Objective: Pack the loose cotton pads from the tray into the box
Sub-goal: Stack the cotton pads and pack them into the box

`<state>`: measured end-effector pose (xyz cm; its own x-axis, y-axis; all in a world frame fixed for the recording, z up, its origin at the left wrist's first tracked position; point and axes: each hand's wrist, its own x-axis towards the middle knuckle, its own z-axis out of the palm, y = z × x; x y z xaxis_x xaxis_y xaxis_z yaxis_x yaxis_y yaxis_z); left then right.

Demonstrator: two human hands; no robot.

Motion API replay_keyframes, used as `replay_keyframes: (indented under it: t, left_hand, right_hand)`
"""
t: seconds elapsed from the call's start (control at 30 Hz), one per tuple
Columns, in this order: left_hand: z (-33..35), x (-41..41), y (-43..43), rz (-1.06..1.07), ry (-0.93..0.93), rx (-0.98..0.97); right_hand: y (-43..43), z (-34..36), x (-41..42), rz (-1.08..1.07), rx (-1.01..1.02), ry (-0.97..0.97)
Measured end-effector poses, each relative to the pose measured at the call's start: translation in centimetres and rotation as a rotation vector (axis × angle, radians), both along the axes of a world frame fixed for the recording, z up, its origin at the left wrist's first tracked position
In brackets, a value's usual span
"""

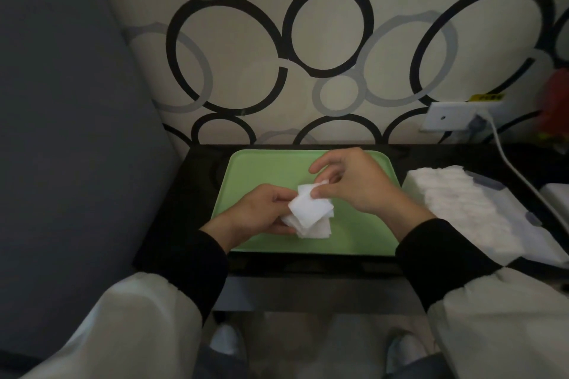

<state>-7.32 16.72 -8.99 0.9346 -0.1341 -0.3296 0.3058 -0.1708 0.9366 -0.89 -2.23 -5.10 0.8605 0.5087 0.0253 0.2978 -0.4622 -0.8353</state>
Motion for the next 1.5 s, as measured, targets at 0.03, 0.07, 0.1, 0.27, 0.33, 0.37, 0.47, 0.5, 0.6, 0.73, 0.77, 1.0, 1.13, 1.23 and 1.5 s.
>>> replay_keyframes:
  t: [0.03, 0.07, 0.1, 0.27, 0.33, 0.37, 0.47, 0.5, 0.6, 0.73, 0.77, 1.0, 1.13, 1.23, 1.5]
  left_hand:
    - [0.0, 0.0, -0.1, -0.015, 0.009, 0.009]
    - [0.0, -0.1, -0.1, -0.029, 0.013, 0.015]
    - [0.1, -0.1, -0.2, -0.037, 0.015, 0.021]
    - [0.2, -0.1, -0.4, -0.032, 0.033, 0.022]
    - [0.4, -0.2, -0.5, -0.04, 0.037, 0.005]
    - [0.5, -0.2, -0.6, -0.036, 0.039, -0.007]
    - [1.0, -0.4, -1.0, 0.033, 0.069, -0.091]
    - [1.1, -0.4, -1.0, 0.066, 0.087, -0.13]
    - [1.3, -0.3, -1.0, 0.093, 0.132, -0.22]
    - [0.3, -0.1, -0.8, -0.002, 0.042, -0.081]
    - [0.1, 0.0, -0.7, -0.001, 0.024, -0.051]
    - [-0.3, 0.0, -0.2, 0.063, 0.003, -0.086]
    - [-0.4, 0.3, -0.3, 0.176, 0.002, -0.108]
    - [-0.4, 0.4, -0.5, 0.205, -0.011, -0.133]
    - [0.1, 0.4, -1.4, 0.161, -0.061, -0.236]
  right_hand:
    - [-0.1, 0.0, 0.0, 0.008, -0.01, -0.003]
    - [-0.2, 0.1, 0.1, 0.014, -0.015, -0.004]
    - [-0.3, 0.1, 0.1, 0.018, -0.019, -0.004]
    - [-0.2, -0.1, 0.1, 0.05, -0.077, -0.022]
    - [-0.1, -0.5, 0.1, 0.043, -0.072, -0.024]
    - [-0.1, -0.6, 0.1, 0.037, -0.07, -0.031]
    - [-0.3, -1.0, 0.3, 0.017, -0.066, -0.036]
    - [-0.3, -1.1, 0.3, 0.013, -0.067, -0.033]
    - [-0.4, -1.3, 0.3, 0.009, -0.068, -0.023]
    - [-0.4, -1.4, 0.4, -0.007, -0.023, 0.007]
    - [-0.4, -1.4, 0.5, -0.019, -0.001, 0.022]
    - [-1.4, -1.5, 1.3, -0.224, 0.262, 0.089]
    - [-1.3, -0.8, 1.1, -0.224, 0.518, 0.242]
    - [-0.9, -0.4, 0.6, -0.115, 0.639, 0.415]
    - [0.0, -1.2, 0.1, -0.121, 0.449, 0.329]
